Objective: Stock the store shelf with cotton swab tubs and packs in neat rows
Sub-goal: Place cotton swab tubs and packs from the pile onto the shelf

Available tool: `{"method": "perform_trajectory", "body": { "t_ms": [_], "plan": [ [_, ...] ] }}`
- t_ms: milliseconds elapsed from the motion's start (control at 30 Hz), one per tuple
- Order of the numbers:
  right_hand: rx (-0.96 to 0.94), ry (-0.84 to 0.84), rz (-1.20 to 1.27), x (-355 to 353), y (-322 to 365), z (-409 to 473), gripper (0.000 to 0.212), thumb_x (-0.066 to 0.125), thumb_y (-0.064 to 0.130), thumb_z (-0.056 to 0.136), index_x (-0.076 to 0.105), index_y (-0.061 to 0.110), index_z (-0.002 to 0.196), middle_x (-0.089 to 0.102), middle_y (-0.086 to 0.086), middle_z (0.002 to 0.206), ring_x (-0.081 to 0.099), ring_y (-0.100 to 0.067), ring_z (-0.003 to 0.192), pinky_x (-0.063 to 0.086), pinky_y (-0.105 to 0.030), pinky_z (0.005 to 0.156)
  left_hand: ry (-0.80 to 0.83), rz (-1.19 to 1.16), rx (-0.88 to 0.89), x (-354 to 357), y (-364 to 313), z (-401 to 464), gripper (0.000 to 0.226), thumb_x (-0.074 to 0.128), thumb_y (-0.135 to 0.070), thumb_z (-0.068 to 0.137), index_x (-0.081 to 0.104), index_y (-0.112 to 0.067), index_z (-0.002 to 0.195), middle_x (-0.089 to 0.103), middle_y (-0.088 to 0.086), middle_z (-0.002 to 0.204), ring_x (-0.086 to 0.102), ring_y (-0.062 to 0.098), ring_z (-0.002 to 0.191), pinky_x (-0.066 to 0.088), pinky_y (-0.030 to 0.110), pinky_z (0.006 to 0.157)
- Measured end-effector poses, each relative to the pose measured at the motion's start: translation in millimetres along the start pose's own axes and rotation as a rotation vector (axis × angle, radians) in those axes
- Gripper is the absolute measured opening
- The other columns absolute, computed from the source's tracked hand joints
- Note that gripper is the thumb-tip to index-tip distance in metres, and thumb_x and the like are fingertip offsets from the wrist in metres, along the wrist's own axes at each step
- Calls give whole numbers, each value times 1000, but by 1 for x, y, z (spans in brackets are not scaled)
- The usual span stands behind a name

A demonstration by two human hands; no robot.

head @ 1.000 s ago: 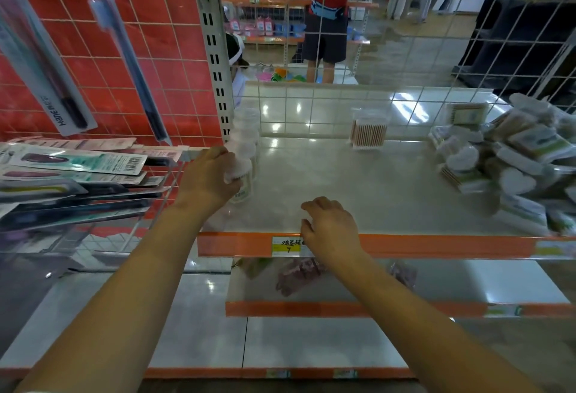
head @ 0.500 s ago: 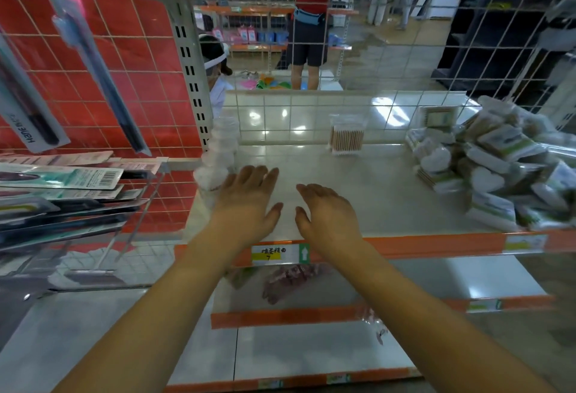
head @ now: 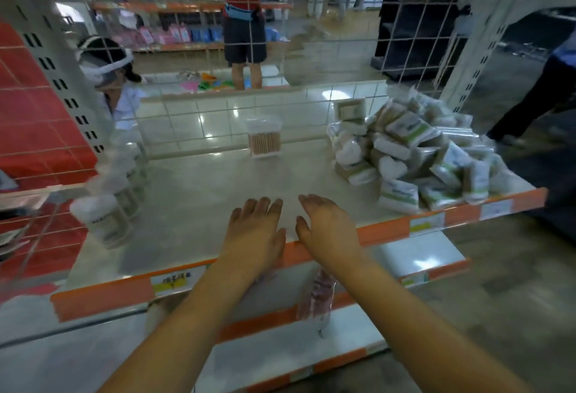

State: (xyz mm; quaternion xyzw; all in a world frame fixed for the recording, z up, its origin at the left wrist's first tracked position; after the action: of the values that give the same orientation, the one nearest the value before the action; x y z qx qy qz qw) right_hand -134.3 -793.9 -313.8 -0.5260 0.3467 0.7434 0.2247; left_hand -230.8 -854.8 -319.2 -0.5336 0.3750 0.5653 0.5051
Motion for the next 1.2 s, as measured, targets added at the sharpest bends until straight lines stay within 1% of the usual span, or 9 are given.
{"method": "perform_trajectory", "body": {
  "t_ms": [67, 167, 367, 533, 733, 800, 833, 933, 1200],
  "plan": [
    [26, -11, 20, -7, -21, -2, 44, 45, 22, 92, 44, 10, 135, 54, -10, 129, 49, -25, 117, 40, -35, 96, -15, -5, 8, 4, -18, 11, 57, 38, -37, 95, 23, -18, 146, 30, 3, 147, 28, 23, 132, 25, 32, 105],
    [51, -33, 61, -18, -50, -4, 43, 46, 21, 93, 45, 10, 135, 53, -9, 130, 48, -24, 118, 37, -33, 97, -26, -25, 35, 7, -46, 28, 60, 26, -43, 90, 23, -20, 146, 33, 1, 145, 29, 22, 131, 26, 31, 103],
    [94, -88, 139, -35, -108, -5, 41, 49, 16, 90, 51, 10, 131, 56, -10, 128, 51, -26, 116, 39, -33, 93, 4, -21, 56, 21, -92, 58, 57, 39, -38, 94, 23, -21, 145, 32, -1, 145, 29, 20, 131, 26, 31, 102],
    [0, -170, 155, -48, -158, 4, 35, 62, 5, 72, 66, 3, 106, 68, -16, 100, 64, -36, 89, 53, -40, 70, -38, -63, 98, 26, -125, 89, 54, 56, -30, 86, 44, -10, 135, 52, 9, 127, 45, 30, 119, 37, 37, 92],
    [-102, -163, 120, -57, -208, 33, 39, 60, 4, 60, 67, -2, 98, 68, -18, 92, 66, -38, 80, 57, -45, 58, -98, 22, 109, 31, -151, 135, 45, 48, -28, 89, 43, -15, 131, 48, 6, 128, 41, 27, 117, 35, 35, 88],
    [-149, -137, 70, -54, -213, 41, 43, 63, 7, 65, 65, -2, 106, 67, -20, 103, 66, -37, 90, 57, -45, 66, -88, 65, 105, 37, -156, 146, 42, 47, -26, 89, 45, -13, 129, 50, 7, 125, 44, 28, 114, 37, 35, 85],
    [-159, -89, 38, -52, -213, 46, 45, 61, 9, 74, 59, 0, 118, 61, -19, 117, 61, -35, 104, 55, -44, 79, -72, 76, 96, 41, -158, 150, 43, 47, -26, 89, 44, -12, 130, 50, 8, 125, 44, 28, 114, 37, 35, 85],
    [-138, 78, -56, -43, -220, 58, 54, 47, 19, 92, 30, 11, 143, 30, -5, 148, 31, -24, 133, 30, -34, 107, -67, 66, 62, 49, -160, 158, 47, 49, -26, 88, 44, -9, 132, 53, 10, 123, 47, 31, 112, 39, 36, 83],
    [-165, 3, -141, -33, -220, 75, 59, 53, 18, 85, 30, 13, 139, 33, -10, 136, 39, -30, 118, 38, -40, 99, -25, 40, 55, 60, -159, 166, 47, 51, -29, 88, 46, -7, 129, 50, 10, 127, 45, 29, 116, 38, 34, 86]
  ]
}}
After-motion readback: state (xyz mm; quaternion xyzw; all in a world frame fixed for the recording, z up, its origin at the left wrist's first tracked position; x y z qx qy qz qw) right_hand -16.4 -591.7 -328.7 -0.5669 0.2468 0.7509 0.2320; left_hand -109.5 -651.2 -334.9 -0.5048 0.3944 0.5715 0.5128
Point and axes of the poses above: each hand's wrist, its own z-axis towards the middle knuckle, its own x-axis out of the palm, y = z × x, the point moved 5 cm from there along z, towards the middle knuckle
